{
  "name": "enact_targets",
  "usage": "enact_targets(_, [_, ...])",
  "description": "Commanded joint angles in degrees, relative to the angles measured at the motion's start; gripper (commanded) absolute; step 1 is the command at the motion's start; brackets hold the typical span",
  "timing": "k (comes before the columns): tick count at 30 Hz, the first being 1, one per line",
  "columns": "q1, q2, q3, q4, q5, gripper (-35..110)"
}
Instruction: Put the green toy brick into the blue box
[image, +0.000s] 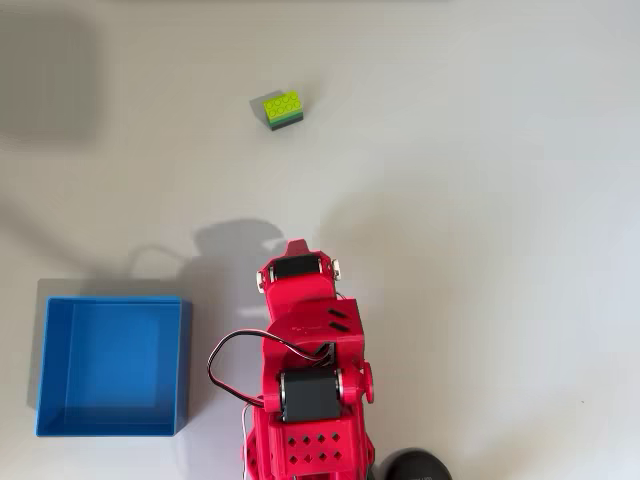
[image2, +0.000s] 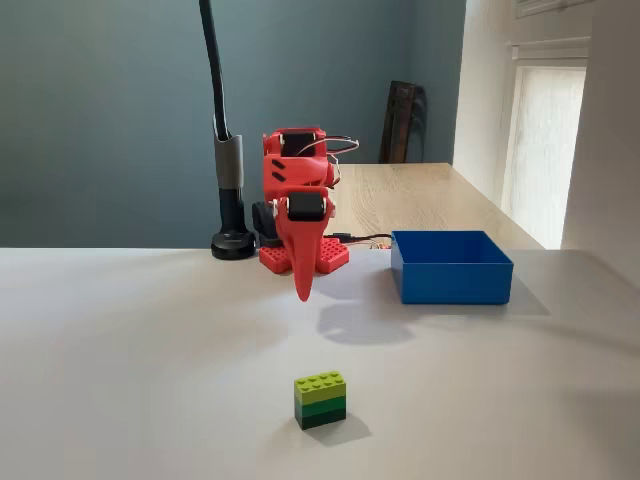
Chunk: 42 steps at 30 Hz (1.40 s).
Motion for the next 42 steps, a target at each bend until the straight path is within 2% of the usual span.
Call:
enact_targets(1, [-1.0, 0.5, -6.2, -0.7, -2.2, 0])
enact_targets(15, [-1.0, -25.0, -27.5, -3.5, -3.8, 0])
enact_targets(26, [0.7, -49.0, -44.7, -3.4, -11.5, 0])
enact_targets(27, [1.0, -51.4, -46.1, -3.4, -11.8, 2])
enact_targets(30, [1.7, -58.4, -50.0, -3.4, -12.5, 22])
enact_targets(37, [2.5, -74.3, -62.3, -2.5, -14.1, 33])
enact_targets(42, [2.5, -85.3, -74.0, 2.4, -13.8, 34])
